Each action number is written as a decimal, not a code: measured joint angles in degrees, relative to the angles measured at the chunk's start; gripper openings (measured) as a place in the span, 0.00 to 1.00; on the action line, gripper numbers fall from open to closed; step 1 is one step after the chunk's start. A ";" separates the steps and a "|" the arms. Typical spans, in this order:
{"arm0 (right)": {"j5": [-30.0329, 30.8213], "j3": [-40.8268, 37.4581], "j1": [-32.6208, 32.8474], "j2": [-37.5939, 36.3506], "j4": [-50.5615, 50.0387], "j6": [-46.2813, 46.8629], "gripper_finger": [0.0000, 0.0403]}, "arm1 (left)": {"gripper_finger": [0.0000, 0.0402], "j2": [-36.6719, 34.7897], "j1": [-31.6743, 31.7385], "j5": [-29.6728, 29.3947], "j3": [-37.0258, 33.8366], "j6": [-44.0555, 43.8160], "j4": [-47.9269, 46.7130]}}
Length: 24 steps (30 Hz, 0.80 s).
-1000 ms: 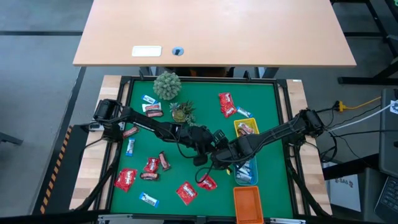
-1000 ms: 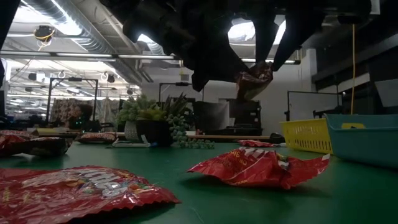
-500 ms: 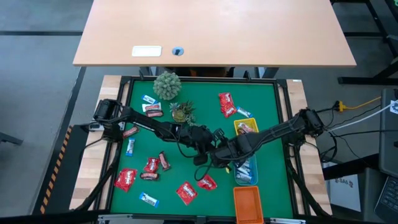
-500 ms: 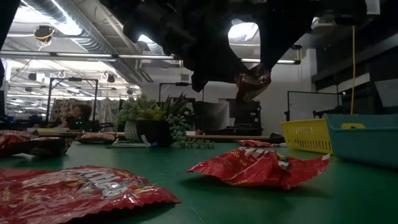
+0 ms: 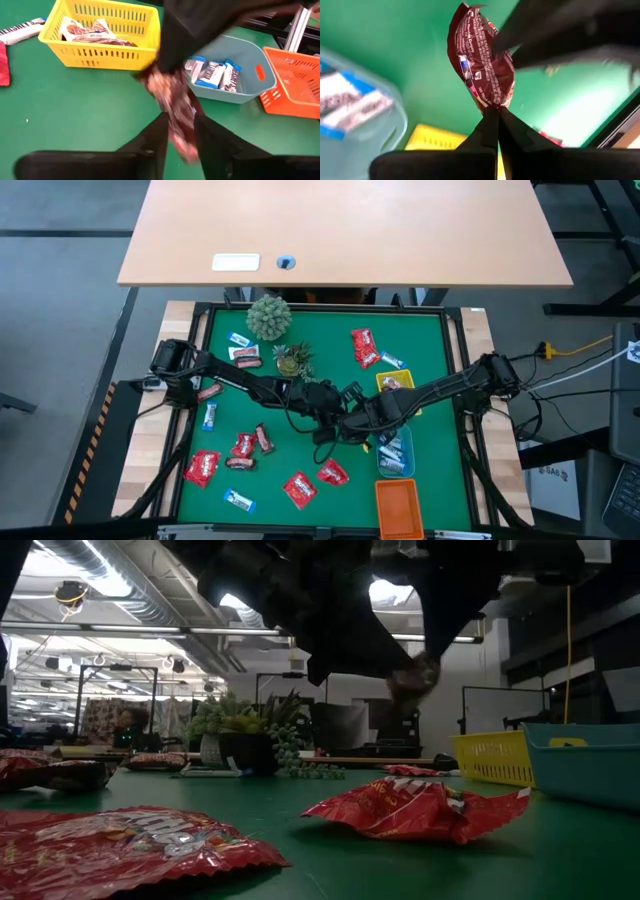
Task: Sort candy
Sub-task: Put the brown candy into the yellow bin
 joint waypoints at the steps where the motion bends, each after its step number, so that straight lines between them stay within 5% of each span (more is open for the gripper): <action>1: -0.17 0.00 -0.47 0.00 -1.51 0.09 0.00 | 0.25 0.00 0.03 -0.03 0.00 0.00 -0.02; 16: -7.41 0.02 -6.17 0.00 -21.73 9.43 0.00 | 0.33 0.00 0.04 -0.05 0.00 -0.02 -0.20; 24: -11.63 -7.30 -6.88 -6.27 -21.43 12.59 0.00 | 0.33 0.00 0.02 0.19 0.00 0.19 -0.44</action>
